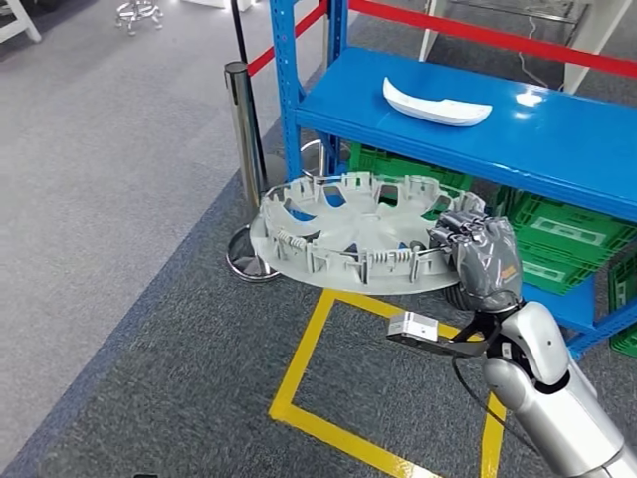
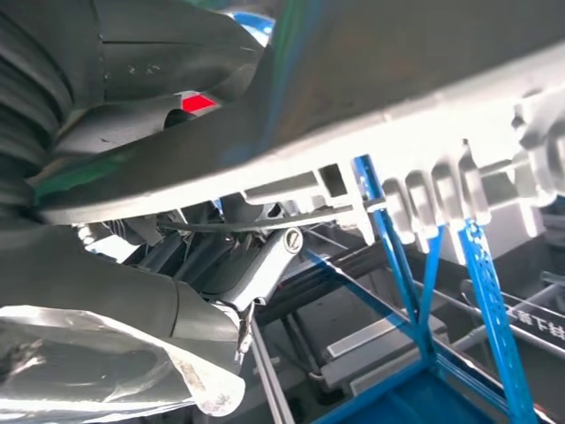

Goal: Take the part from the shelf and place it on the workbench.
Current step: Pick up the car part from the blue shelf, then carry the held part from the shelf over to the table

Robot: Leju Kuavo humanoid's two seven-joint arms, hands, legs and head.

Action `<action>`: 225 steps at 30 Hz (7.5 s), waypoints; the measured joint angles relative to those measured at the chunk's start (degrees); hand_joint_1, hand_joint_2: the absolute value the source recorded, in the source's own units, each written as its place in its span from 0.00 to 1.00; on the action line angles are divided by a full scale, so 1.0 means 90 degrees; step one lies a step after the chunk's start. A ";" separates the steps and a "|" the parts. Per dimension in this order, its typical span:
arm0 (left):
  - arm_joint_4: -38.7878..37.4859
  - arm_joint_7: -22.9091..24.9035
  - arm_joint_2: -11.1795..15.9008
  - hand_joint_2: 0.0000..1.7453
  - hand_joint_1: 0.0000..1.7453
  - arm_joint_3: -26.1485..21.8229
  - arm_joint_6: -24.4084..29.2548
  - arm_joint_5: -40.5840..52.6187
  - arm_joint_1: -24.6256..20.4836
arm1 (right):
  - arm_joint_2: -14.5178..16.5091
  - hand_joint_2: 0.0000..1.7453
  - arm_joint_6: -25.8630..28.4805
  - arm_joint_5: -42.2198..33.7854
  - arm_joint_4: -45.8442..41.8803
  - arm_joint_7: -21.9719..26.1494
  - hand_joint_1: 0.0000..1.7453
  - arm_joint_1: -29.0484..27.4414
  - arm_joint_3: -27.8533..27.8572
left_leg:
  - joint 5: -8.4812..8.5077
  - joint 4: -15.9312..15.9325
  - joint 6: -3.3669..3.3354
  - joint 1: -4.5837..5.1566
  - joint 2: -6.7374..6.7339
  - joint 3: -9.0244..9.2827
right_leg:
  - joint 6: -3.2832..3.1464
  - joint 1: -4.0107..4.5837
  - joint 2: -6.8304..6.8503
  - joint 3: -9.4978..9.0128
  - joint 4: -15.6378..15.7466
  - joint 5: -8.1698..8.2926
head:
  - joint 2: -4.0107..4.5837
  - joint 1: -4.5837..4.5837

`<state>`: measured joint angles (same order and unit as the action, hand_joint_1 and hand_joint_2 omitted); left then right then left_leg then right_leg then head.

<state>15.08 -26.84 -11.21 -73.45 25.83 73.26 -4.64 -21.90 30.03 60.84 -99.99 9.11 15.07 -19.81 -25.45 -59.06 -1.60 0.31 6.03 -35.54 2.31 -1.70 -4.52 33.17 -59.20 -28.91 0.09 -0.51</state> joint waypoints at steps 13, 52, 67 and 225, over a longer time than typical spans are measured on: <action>-0.0007 0.0006 0.0012 1.00 0.00 0.0033 -0.0002 0.0046 0.0019 | -0.0013 1.00 0.0010 0.0018 -0.0109 -0.0009 1.00 -0.0069 0.0069 | -0.0182 -0.0657 0.0183 -0.0019 -0.0858 -0.0243 | -0.0185 0.0058 0.0951 -0.0145 0.0064 -0.0058 | 0.0000 0.0083; -0.0032 0.0018 0.0037 1.00 0.00 0.0200 -0.0033 0.0167 0.0038 | -0.0154 1.00 0.0086 0.0147 -0.0644 -0.0033 1.00 -0.0758 0.0419 | 0.0025 0.0123 -0.0119 0.0070 -0.0755 0.0069 | 0.0020 0.0064 0.0820 -0.0069 -0.0508 -0.0636 | 0.0000 0.0077; -0.0041 0.0019 0.0006 1.00 0.00 0.0234 -0.0042 0.0190 0.0052 | -0.0266 1.00 0.0123 0.0171 -0.0842 -0.0021 1.00 -0.1001 0.0549 | -0.0358 -0.0587 0.0160 0.0027 -0.0294 -0.0264 | -0.0147 0.0000 0.0389 -0.0033 -0.0014 -0.0019 | 0.0000 0.0123; -0.0085 0.0004 0.0107 1.00 0.00 0.0497 -0.0165 0.0078 0.0010 | -0.0203 1.00 -0.0037 0.0221 -0.0464 -0.0075 1.00 -0.0289 0.0440 | -0.0595 -0.1667 0.0226 -0.0033 -0.0623 -0.0844 | -0.0173 0.0009 0.0813 -0.0178 0.0121 -0.0026 | 0.0000 0.0121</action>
<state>14.32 -26.80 -10.25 -68.97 24.35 73.96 -4.55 -23.72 29.69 62.83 -104.16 8.44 12.47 -15.85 -30.80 -74.06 0.44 0.02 0.42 -43.13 0.75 -1.61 2.80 31.57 -58.11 -29.15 0.09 0.58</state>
